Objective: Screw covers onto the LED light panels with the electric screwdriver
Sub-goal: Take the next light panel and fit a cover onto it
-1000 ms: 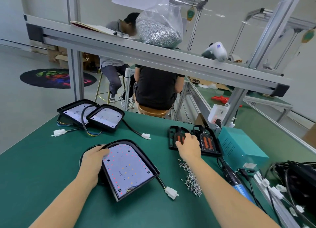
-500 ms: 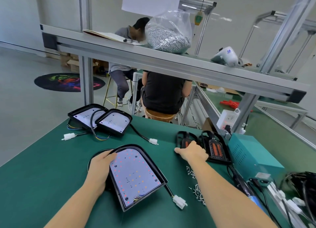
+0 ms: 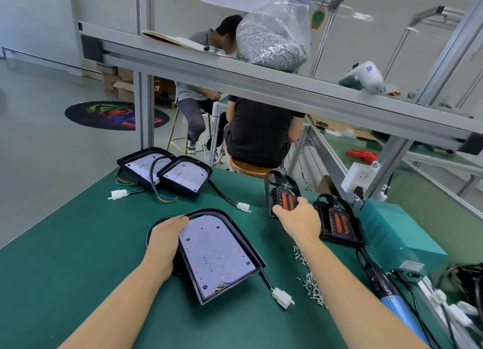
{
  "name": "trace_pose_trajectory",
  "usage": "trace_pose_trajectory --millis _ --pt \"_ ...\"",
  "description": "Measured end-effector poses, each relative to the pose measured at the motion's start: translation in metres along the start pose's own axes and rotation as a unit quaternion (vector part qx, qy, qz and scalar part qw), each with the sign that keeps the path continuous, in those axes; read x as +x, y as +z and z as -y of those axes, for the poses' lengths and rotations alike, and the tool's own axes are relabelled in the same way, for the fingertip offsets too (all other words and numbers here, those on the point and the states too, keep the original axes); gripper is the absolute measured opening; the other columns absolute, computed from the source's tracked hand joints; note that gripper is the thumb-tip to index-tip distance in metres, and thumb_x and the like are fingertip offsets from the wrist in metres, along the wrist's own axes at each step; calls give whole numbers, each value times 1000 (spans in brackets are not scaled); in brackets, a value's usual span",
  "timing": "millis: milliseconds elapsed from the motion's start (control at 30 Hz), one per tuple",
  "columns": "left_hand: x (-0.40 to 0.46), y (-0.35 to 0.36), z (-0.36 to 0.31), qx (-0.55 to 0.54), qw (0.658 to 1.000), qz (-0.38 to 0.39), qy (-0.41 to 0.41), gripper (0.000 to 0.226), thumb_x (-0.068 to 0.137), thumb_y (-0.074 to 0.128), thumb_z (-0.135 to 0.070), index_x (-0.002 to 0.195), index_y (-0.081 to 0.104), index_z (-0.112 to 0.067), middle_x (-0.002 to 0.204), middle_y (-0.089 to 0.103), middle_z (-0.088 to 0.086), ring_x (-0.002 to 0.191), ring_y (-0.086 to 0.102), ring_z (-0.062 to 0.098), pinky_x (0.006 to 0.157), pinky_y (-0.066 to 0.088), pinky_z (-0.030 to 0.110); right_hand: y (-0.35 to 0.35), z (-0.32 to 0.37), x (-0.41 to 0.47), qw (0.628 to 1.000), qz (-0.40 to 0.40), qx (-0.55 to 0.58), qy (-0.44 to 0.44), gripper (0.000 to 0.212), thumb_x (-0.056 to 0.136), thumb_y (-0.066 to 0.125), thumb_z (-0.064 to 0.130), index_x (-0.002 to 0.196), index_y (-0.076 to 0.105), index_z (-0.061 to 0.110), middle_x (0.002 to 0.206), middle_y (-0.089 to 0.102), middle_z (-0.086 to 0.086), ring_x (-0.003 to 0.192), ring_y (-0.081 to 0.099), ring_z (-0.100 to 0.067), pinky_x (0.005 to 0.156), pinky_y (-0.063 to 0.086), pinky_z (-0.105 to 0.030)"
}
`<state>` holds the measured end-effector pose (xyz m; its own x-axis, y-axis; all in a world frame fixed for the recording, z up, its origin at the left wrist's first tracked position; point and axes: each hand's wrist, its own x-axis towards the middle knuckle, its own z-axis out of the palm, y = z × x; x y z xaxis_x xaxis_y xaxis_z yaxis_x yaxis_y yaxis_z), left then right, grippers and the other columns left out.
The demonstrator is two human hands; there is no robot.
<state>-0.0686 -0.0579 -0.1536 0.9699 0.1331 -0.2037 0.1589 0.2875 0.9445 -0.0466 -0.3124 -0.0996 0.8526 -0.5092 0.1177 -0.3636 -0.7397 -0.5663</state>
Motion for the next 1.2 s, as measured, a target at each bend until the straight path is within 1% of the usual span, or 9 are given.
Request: trace_pose_trajectory --millis 100,200,367,500,633,767,900,1033,1200 --pt "2 -6 -3 -24 999 31 -33 22 94 53 -19 76 63 -11 64 70 0 52 64 15 53 47 22 -14 21 -37 993 19 46 -103 34 72 65 48 83 56 18 86 59 -2 81 56 -24 66 47 -36" --pt "3 -12 -6 -44 995 61 -58 28 95 53 -25 82 71 -8 81 75 7 65 71 19 66 47 33 -23 37 -82 979 21 39 -199 31 69 62 52 75 50 24 81 51 5 79 49 -19 63 36 -33" --pt "2 -13 -10 -72 990 79 -87 32 96 51 -29 93 72 -6 93 74 12 80 71 24 81 51 40 -11 41 -143 956 30 -2 -292 47 63 53 58 98 54 27 99 46 10 96 41 -14 76 33 -25" --pt "-3 -12 -15 -118 985 64 -110 31 97 51 -30 91 70 -6 83 75 10 69 71 20 71 51 38 6 30 -160 955 50 -37 -291 53 70 57 56 113 54 25 112 43 9 108 40 -14 88 38 -24" --pt "-8 -10 -15 -125 978 100 -132 49 99 39 -43 112 65 -3 109 70 15 99 66 27 81 49 42 13 24 -160 957 53 -58 -280 58 73 61 54 121 52 23 118 43 7 111 38 -16 92 38 -25" --pt "-14 -6 -10 -148 968 147 -142 62 97 36 -52 99 75 -5 109 70 16 96 70 27 80 49 41 18 21 -166 958 47 -67 -276 62 74 60 52 127 49 22 121 42 6 112 38 -17 91 35 -24" --pt "-23 4 -6 -198 962 111 -152 49 92 52 -44 113 66 -1 108 69 20 89 71 31 68 58 39 26 22 -176 959 16 -62 -276 60 73 59 50 123 50 18 118 45 2 109 40 -20 91 37 -27" --pt "-29 13 -4 -206 965 69 -147 42 95 53 -27 129 54 -2 121 62 22 92 63 33 81 52 46 31 18 -179 960 6 -67 -271 61 75 58 49 124 51 14 119 47 -2 106 40 -23 93 37 -28" --pt "-27 12 -6 -72 995 -9 -62 15 94 48 -1 94 62 -6 85 64 13 64 61 20 61 50 32 24 12 -173 951 39 -47 -302 58 83 57 46 132 47 17 127 43 2 113 38 -21 97 32 -27"
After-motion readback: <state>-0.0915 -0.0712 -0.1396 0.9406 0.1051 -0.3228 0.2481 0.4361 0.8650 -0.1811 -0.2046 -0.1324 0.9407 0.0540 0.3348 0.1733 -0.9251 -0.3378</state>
